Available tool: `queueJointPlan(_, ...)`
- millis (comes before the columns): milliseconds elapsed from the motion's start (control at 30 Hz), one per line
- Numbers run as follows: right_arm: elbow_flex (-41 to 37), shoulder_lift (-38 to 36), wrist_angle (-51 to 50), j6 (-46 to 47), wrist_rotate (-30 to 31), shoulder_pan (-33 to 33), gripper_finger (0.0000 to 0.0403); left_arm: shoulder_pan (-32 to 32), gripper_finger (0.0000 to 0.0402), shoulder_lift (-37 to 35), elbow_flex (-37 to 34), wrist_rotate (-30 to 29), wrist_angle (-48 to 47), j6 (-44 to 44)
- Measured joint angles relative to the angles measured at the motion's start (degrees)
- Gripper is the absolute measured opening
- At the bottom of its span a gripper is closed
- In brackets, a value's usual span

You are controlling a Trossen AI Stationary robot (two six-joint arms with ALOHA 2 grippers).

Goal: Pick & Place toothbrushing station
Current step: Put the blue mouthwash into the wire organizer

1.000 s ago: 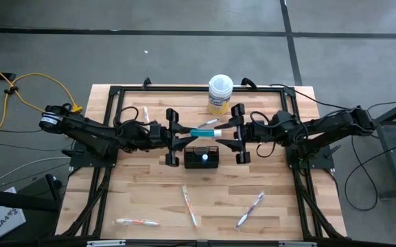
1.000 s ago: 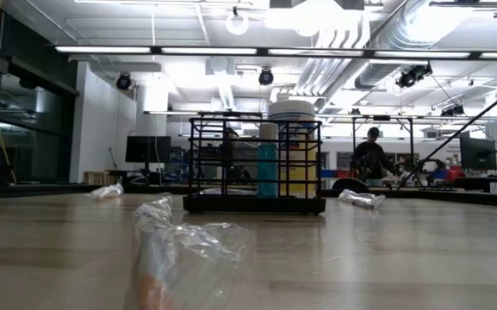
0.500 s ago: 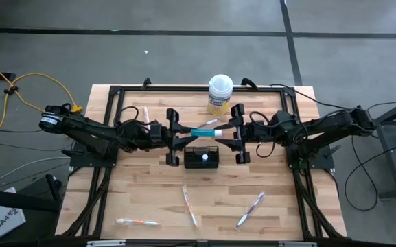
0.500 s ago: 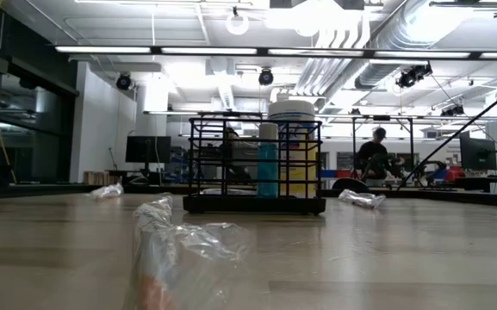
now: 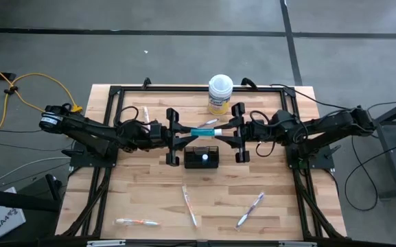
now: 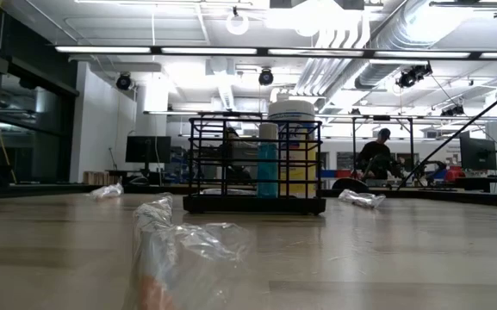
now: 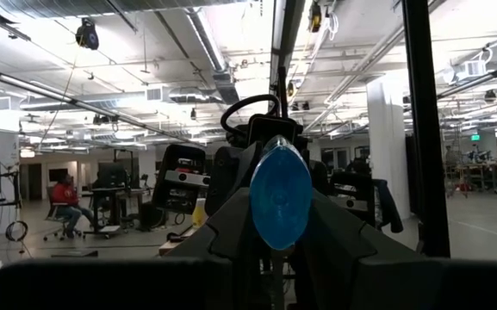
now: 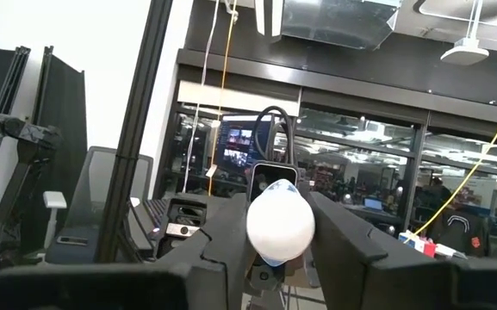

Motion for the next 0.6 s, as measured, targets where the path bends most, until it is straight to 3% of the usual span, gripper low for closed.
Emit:
queueJointPlan(333, 0.02, 0.00, -0.16, 0.00, 0.05, 0.02, 0.0091, -0.15, 0.0080, 0.00, 0.00, 1.33, -0.01, 0.00)
queueJointPlan(600, 0.02, 0.00, -0.81, 0.58, -0.40, 0.02, 0.0091, -0.39, 0.0123, 0.02, 0.00, 2.62, -0.06, 0.22)
